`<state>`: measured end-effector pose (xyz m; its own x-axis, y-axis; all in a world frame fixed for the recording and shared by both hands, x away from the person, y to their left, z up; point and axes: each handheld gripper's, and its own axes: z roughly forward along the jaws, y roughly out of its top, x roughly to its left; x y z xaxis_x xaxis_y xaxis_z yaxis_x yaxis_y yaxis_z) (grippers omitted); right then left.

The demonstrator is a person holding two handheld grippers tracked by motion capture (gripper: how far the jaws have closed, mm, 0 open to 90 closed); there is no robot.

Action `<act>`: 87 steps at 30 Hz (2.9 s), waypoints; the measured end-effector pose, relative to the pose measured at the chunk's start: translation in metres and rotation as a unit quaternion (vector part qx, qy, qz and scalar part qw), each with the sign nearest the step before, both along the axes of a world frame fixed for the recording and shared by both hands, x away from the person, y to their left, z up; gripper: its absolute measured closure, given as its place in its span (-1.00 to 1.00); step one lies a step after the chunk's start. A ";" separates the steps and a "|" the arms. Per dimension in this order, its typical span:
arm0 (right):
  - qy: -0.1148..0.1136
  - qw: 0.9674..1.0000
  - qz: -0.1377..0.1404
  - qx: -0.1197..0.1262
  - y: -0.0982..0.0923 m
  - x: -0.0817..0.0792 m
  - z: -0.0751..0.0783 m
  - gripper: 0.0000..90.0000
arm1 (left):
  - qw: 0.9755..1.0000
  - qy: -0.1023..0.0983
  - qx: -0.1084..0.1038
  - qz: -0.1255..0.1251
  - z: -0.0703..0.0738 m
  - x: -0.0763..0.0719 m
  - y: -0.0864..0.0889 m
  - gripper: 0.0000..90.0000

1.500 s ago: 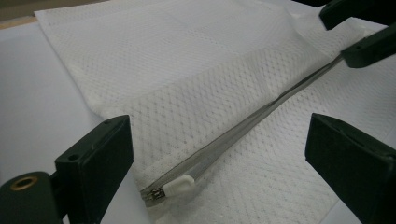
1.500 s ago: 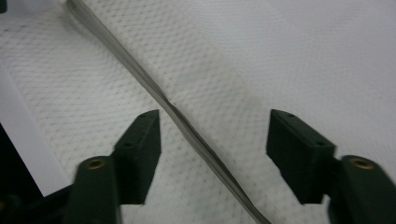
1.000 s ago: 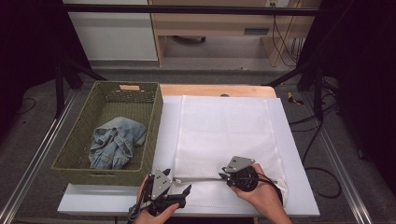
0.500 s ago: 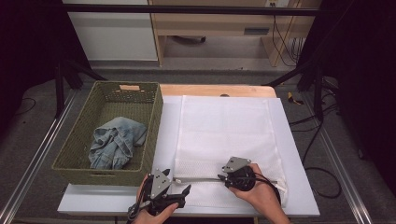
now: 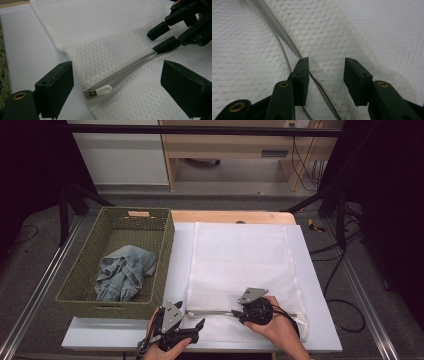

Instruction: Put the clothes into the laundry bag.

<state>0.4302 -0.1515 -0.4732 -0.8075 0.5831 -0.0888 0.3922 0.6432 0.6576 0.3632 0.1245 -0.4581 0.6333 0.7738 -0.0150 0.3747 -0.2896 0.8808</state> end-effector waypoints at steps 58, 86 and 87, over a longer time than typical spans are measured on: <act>-0.046 0.992 -0.066 0.097 -0.015 -0.007 0.037 0.99 | 1.000 0.005 0.005 -0.004 0.003 -0.002 -0.006 -0.77; -0.031 0.991 -0.050 0.116 -0.008 0.008 0.102 0.99 | 0.994 0.010 0.102 0.043 0.113 0.043 0.048 -0.76; -0.031 0.991 -0.050 0.118 -0.008 0.008 0.103 0.99 | 0.993 0.010 0.104 0.047 0.114 0.044 0.050 -0.76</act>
<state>0.4387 -0.1599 -0.3703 -0.7418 0.6706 0.0122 0.4004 0.4282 0.8101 0.4076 0.1748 -0.3436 0.5590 0.8173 0.1394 0.4262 -0.4275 0.7973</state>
